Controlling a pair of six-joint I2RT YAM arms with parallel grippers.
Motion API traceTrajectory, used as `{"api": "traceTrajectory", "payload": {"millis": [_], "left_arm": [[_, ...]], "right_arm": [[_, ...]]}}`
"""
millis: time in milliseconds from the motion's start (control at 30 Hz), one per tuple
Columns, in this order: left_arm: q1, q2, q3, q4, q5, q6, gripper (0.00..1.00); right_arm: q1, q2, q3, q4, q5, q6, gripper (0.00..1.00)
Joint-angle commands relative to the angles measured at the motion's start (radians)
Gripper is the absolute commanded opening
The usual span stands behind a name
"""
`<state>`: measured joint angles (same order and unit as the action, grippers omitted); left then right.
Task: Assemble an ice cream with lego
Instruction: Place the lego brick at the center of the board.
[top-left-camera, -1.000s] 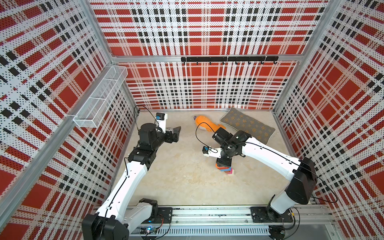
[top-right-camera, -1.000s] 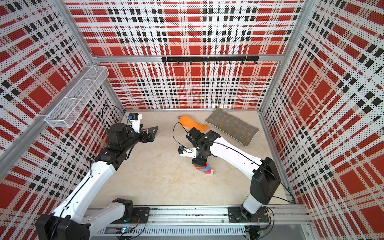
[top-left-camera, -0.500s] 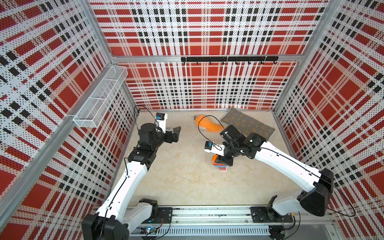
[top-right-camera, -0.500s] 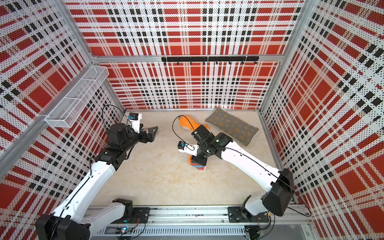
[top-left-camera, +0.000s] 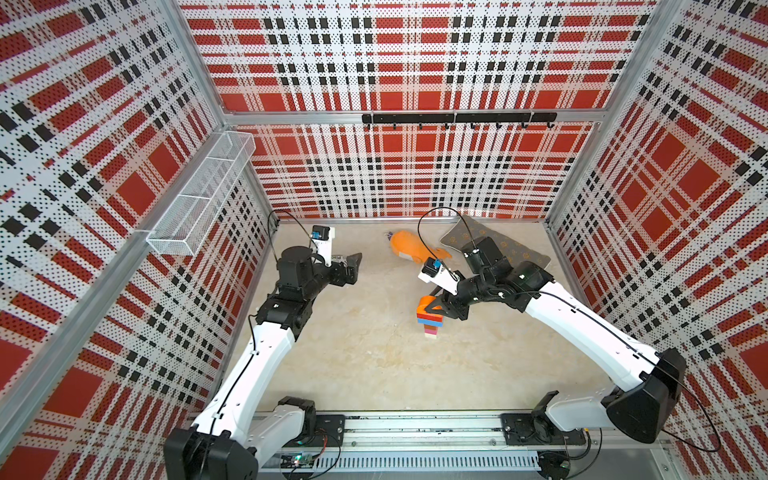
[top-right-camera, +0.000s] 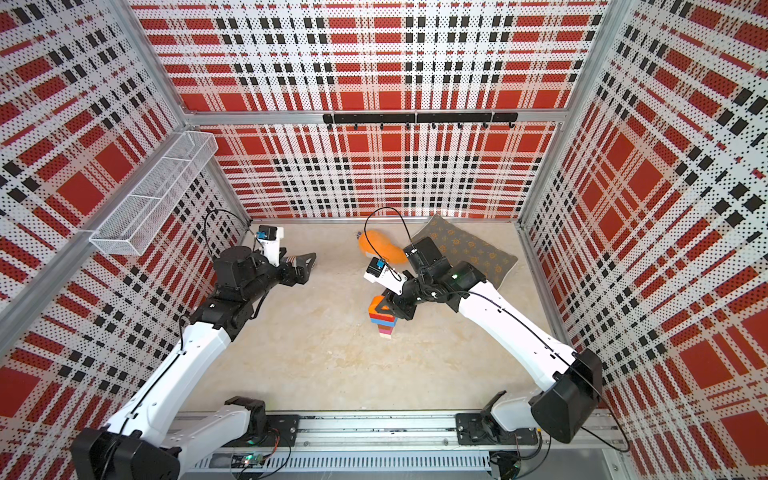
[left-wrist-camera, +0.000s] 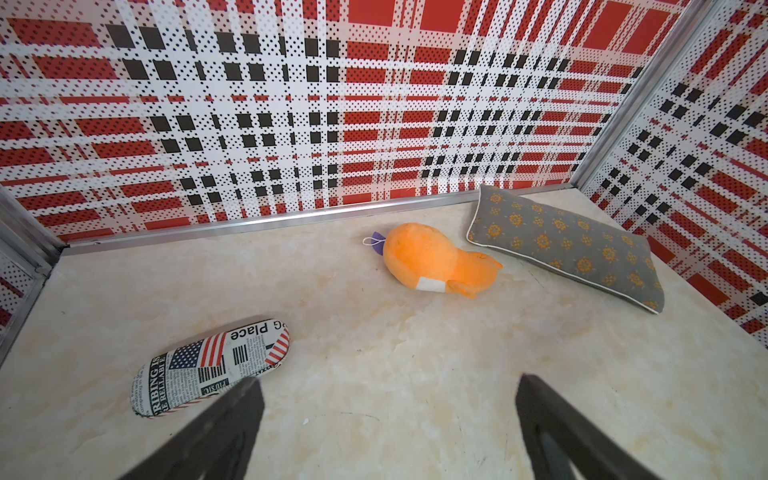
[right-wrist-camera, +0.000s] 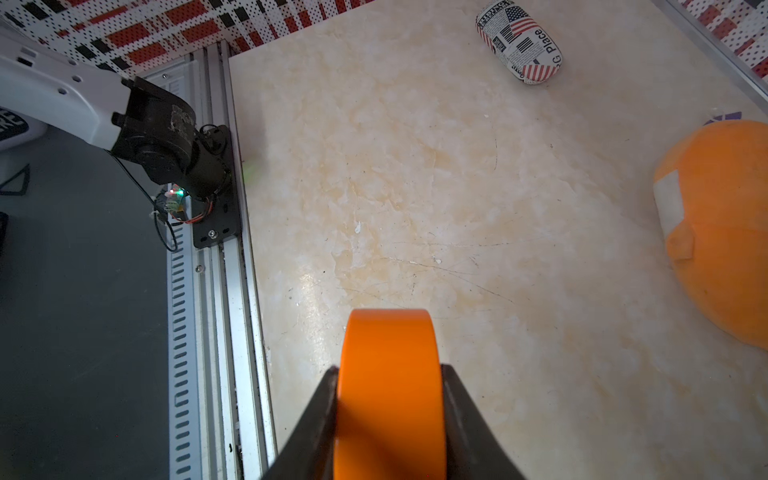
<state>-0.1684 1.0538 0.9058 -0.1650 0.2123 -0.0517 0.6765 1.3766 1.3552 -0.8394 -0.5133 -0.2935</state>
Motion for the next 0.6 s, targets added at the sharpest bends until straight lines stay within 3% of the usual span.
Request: {"api": "traceTrajectory", "payload": {"millis": [0,267,567], "left_arm": [[0.010,-0.005,-0.006,0.007,0.019,0.009,0.98],[0.010,-0.010,-0.010,0.010,0.028,0.010,0.98],[0.010,-0.012,-0.012,0.012,0.026,0.016,0.98]], "right_arm": [[-0.002,-0.032,-0.019,0.026,-0.011,0.019,0.17],[0.001,-0.084,-0.197,0.203,0.052,-0.042,0.16],[0.038,-0.109,-0.385,0.532,0.156,0.017,0.16]]}}
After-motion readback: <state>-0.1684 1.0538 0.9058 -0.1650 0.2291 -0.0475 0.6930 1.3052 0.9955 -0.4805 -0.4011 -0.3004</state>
